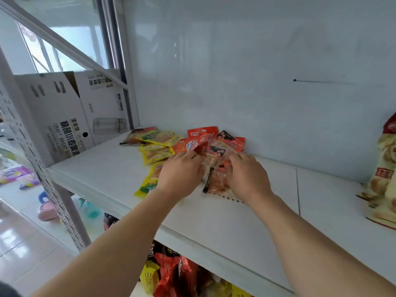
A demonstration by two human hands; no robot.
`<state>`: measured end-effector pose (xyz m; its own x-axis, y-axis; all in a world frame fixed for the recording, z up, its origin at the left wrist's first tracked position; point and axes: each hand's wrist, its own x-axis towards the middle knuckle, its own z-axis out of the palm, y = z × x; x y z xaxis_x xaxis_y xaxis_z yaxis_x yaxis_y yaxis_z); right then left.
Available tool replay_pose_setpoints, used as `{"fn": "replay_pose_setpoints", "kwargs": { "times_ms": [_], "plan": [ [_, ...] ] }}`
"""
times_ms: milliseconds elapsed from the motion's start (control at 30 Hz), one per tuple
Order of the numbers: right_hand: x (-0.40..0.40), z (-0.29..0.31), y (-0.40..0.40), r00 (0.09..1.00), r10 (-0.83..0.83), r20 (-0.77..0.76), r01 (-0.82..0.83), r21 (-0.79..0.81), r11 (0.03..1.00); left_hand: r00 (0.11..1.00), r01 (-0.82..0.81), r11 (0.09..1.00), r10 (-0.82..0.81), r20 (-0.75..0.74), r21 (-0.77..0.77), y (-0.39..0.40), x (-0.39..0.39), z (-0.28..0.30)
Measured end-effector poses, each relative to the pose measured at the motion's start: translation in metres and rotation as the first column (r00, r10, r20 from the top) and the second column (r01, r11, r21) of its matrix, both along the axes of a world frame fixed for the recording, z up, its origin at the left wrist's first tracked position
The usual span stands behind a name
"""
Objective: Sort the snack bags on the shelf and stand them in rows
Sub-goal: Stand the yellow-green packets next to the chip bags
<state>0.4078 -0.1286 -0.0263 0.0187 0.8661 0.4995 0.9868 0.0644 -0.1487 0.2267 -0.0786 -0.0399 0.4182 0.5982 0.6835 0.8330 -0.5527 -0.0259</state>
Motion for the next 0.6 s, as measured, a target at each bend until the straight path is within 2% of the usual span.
{"fn": "replay_pose_setpoints", "kwargs": {
  "times_ms": [167,367,467,600],
  "plan": [
    [-0.027,0.015,0.043,0.989,0.104,-0.103,-0.102,0.028,0.994,0.976,-0.126,0.983,0.148,0.161,-0.134,0.032,-0.028,0.017],
    [-0.071,0.023,0.096,0.973,0.131,-0.191,-0.148,-0.075,0.986,0.902,-0.199,0.906,0.319,0.290,-0.375,0.083,-0.073,0.026],
    [-0.095,0.028,0.131,0.958,0.143,-0.250,-0.178,-0.125,0.976,0.864,-0.188,0.876,0.363,0.350,-0.445,0.118,-0.099,0.024],
    [-0.126,0.028,0.184,0.941,0.068,-0.332,-0.140,-0.196,0.971,0.822,-0.086,0.844,0.360,0.442,-0.529,0.164,-0.131,0.024]
  ]
}}
